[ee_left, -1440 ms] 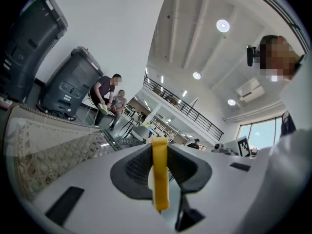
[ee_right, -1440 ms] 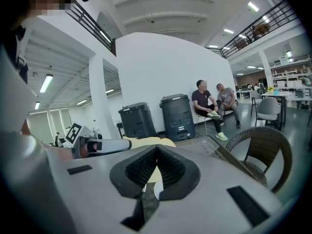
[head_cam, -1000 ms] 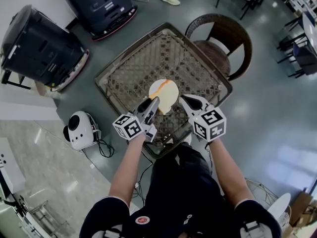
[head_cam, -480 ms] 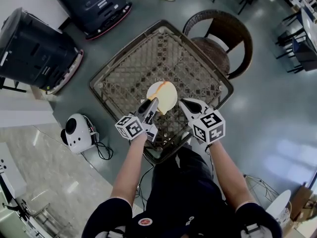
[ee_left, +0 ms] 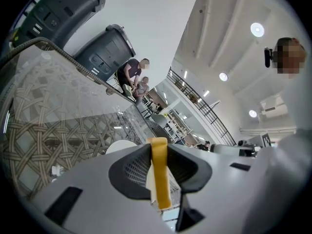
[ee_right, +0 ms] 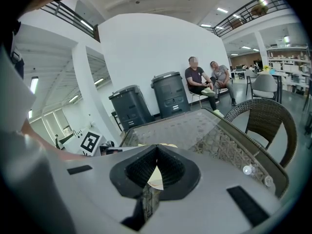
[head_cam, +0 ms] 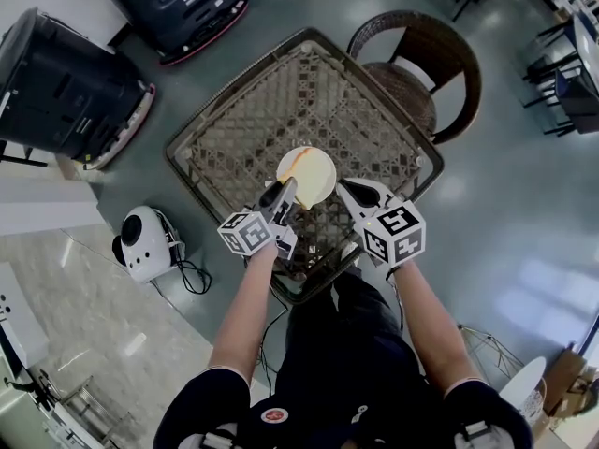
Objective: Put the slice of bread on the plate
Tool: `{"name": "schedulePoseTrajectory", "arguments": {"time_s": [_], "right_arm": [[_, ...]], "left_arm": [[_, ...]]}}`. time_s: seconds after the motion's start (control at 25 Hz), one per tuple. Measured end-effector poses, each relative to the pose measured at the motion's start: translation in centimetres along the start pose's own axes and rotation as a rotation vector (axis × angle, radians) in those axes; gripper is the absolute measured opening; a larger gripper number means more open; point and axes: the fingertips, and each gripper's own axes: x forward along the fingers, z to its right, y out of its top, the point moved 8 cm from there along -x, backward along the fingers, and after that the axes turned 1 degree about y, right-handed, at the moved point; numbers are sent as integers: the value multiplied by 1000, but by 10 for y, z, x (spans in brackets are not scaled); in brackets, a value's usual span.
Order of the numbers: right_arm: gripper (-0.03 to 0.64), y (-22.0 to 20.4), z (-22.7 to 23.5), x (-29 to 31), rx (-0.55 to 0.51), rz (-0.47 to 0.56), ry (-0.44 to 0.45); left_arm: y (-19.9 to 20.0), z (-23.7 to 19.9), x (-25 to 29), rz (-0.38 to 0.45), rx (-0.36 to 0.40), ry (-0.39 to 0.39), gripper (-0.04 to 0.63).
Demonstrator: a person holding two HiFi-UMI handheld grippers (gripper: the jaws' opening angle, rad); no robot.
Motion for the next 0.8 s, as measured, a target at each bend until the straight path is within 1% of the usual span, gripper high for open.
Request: {"name": "schedulePoseTrajectory", "arguments": {"time_s": [0.16, 0.36, 0.8], "right_arm": [[7, -1, -2, -1, 1, 0, 2], [8, 0, -1, -1, 3, -1, 0], [8, -3, 1, -10, 11, 9, 2]], "left_arm": [[-4, -5, -1, -21, 12, 48, 92], [-8, -15, -1, -71, 49, 127, 92], [-9, -26, 0, -115, 35, 231, 101]]}}
